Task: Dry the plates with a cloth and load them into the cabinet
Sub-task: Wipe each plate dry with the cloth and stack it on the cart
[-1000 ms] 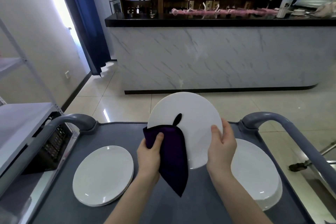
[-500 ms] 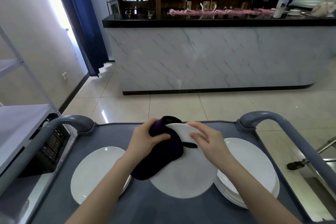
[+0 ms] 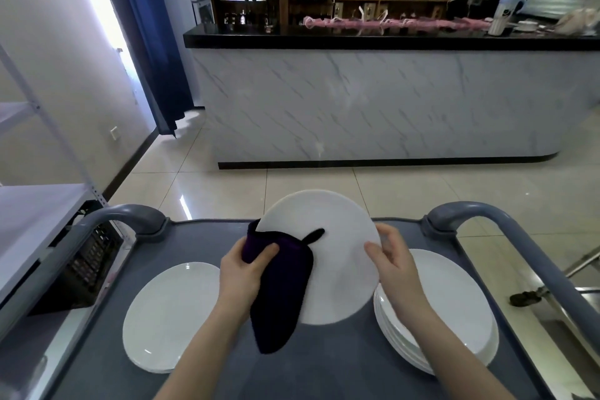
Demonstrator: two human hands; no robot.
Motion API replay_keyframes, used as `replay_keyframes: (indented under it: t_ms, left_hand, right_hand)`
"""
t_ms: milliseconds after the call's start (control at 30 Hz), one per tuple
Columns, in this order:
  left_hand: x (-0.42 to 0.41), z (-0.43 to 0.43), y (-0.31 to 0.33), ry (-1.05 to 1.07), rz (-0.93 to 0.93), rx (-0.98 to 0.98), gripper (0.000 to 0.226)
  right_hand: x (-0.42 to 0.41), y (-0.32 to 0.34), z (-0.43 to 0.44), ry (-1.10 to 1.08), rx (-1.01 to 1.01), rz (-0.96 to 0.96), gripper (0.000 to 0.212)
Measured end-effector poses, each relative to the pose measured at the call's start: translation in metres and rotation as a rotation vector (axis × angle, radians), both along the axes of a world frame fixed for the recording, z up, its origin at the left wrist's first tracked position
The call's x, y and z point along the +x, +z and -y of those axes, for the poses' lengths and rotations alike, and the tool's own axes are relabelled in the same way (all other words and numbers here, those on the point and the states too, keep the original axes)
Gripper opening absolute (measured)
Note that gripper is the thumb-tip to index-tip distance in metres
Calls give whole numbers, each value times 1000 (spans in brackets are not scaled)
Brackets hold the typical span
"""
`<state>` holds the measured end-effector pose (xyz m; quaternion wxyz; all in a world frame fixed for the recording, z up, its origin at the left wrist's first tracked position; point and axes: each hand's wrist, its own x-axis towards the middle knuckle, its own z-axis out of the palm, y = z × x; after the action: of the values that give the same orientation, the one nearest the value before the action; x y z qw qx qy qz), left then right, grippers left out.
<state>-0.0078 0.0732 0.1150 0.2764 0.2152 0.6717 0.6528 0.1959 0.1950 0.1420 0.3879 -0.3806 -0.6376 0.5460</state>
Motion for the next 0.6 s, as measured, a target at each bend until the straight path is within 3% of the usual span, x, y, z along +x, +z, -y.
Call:
replay_keyframes:
  t_ms: [167,267,300,467,600]
  left_hand:
    - [-15,1,22,-291,-511,-136,27]
    - [-15,-4,30,-412,-621,-155,32]
    - [-15,-5,31,-421,-624,-148,32]
    - [-16,-6,24,-299,-514,-114,28]
    - [-17,1,10,-116,-212,-65,12]
  right_hand:
    - [-13,32,-16,357,335,393,16]
    - [-31,35,-5,511,579,687,25]
    - [-34,33,-1,496,638,704,29]
    - [-32,20,5,338,534,409,23]
    - [-23,12,9,95,424,208,21]
